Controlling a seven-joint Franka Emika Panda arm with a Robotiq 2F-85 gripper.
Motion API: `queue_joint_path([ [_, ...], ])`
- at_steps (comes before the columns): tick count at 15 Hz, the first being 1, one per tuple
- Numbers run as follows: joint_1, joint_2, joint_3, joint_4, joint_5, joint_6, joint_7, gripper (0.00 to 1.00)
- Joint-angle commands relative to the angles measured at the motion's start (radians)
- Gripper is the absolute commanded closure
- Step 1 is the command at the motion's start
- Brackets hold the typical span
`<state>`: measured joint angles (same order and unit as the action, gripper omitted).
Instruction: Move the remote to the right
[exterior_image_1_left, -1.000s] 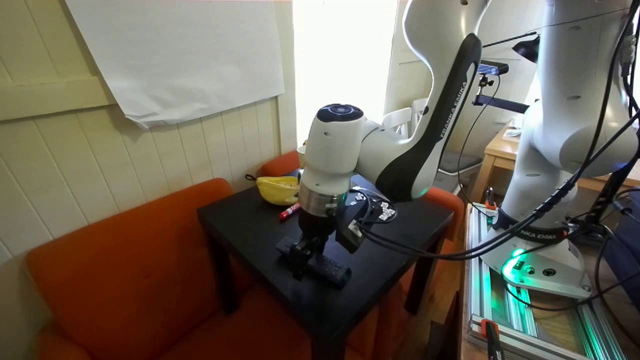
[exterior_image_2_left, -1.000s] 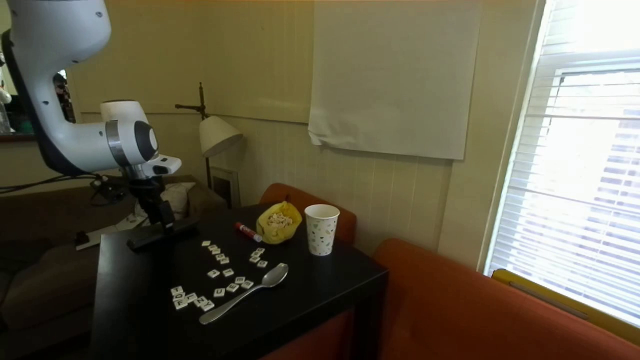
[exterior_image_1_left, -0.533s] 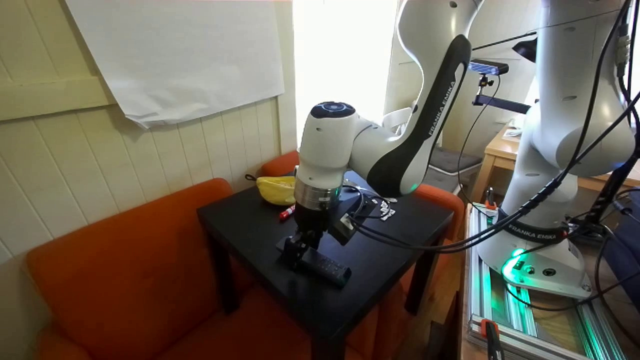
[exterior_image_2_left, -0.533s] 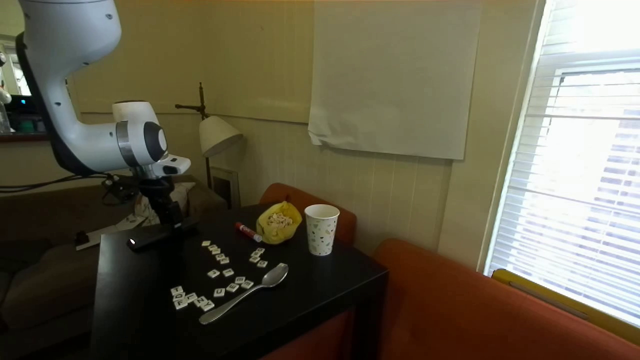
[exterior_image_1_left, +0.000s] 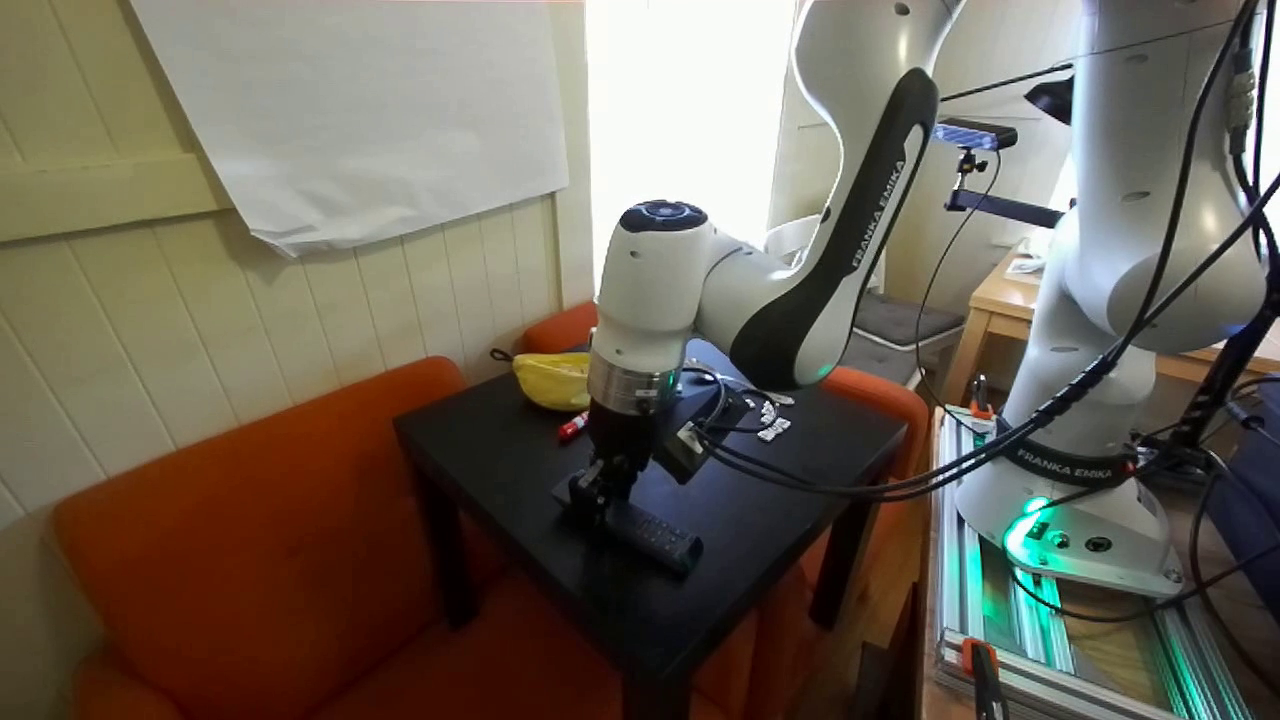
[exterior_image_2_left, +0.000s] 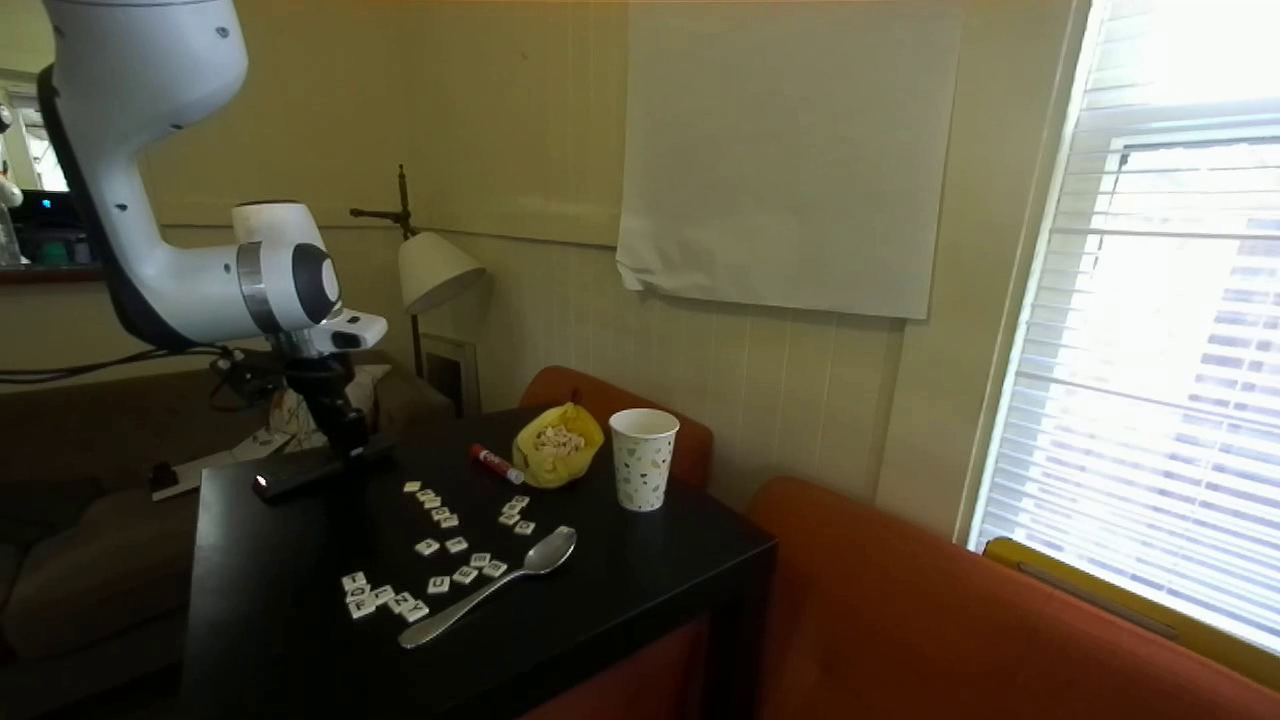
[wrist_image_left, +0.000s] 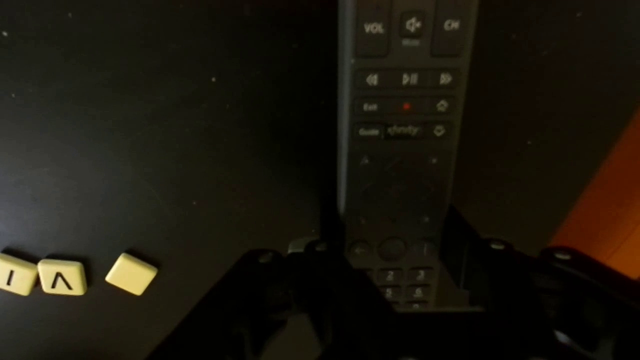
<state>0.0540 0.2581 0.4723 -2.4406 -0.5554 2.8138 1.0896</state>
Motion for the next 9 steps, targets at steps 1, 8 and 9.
queue_joint_path([
  [1,0.069,-0.044,-0.036,-0.007,0.255,0.031,-0.238,0.74],
  [8,0.104,-0.171,-0.163,0.141,0.424,-0.215,-0.541,0.74],
  [9,0.109,-0.182,-0.203,0.158,0.382,-0.232,-0.523,0.74],
])
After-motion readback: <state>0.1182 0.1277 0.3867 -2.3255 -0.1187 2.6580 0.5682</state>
